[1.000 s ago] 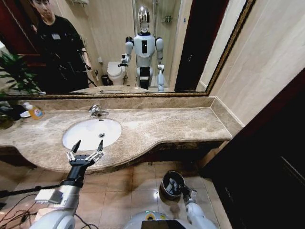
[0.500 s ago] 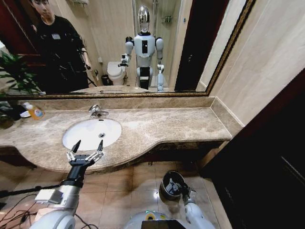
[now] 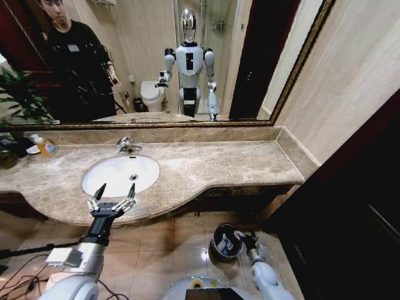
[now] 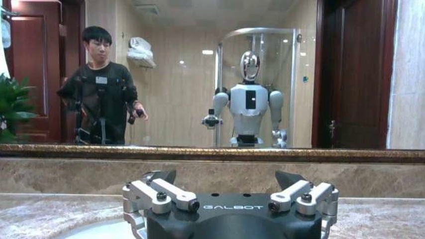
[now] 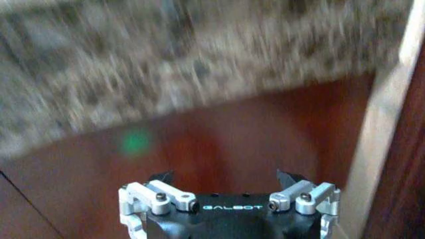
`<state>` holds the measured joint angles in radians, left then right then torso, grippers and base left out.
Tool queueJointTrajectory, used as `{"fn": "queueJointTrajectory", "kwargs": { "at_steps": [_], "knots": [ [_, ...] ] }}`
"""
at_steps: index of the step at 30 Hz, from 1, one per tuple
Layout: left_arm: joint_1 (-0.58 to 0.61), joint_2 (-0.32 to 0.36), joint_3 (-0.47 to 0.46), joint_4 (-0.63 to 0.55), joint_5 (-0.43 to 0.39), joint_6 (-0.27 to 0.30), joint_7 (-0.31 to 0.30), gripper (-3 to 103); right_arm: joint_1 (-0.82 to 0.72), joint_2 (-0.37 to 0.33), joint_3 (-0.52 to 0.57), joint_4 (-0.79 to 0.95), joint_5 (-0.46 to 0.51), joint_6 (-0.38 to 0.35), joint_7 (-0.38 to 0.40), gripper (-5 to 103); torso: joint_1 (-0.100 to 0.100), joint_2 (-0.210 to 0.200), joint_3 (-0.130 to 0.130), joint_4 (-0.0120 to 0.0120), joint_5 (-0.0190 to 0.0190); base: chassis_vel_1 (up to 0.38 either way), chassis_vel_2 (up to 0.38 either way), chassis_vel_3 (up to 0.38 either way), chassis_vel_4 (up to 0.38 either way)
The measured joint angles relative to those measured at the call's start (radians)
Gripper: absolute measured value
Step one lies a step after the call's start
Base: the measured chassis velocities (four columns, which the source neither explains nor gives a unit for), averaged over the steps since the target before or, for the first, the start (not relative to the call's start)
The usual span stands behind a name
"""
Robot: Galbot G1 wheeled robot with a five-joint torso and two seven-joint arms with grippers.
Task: Pick up the trash from the sink and place it in the trash bin.
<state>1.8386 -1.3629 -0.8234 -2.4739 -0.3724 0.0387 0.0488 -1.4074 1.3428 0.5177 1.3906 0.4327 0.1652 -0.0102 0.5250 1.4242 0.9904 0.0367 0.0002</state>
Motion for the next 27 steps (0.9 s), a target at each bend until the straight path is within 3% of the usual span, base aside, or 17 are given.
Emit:
{"fn": "queueJointTrajectory", "kwargs": {
  "at_steps": [11, 19, 27],
  "knots": [
    [0.000, 0.000, 0.000, 0.000, 0.000, 0.000, 0.000, 100, -0.049, 0.028, 0.112, 0.390, -0.011, -0.073, -0.083, 100, 0.000, 0.000, 0.000, 0.0001, -0.0003, 0.000, 0.000, 0.000, 0.000],
    [0.000, 0.000, 0.000, 0.000, 0.000, 0.000, 0.000, 100, -0.073, 0.030, 0.122, 0.620, -0.040, -0.102, -0.089, 100, 0.000, 0.000, 0.000, 0.0001, -0.0004, 0.000, 0.000, 0.000, 0.000],
    [0.000, 0.000, 0.000, 0.000, 0.000, 0.000, 0.000, 100, -0.098, 0.030, 0.114, 0.736, -0.080, -0.146, -0.116, 100, 0.000, 0.000, 0.000, 0.0000, -0.0003, 0.000, 0.000, 0.000, 0.000]
  ]
}}
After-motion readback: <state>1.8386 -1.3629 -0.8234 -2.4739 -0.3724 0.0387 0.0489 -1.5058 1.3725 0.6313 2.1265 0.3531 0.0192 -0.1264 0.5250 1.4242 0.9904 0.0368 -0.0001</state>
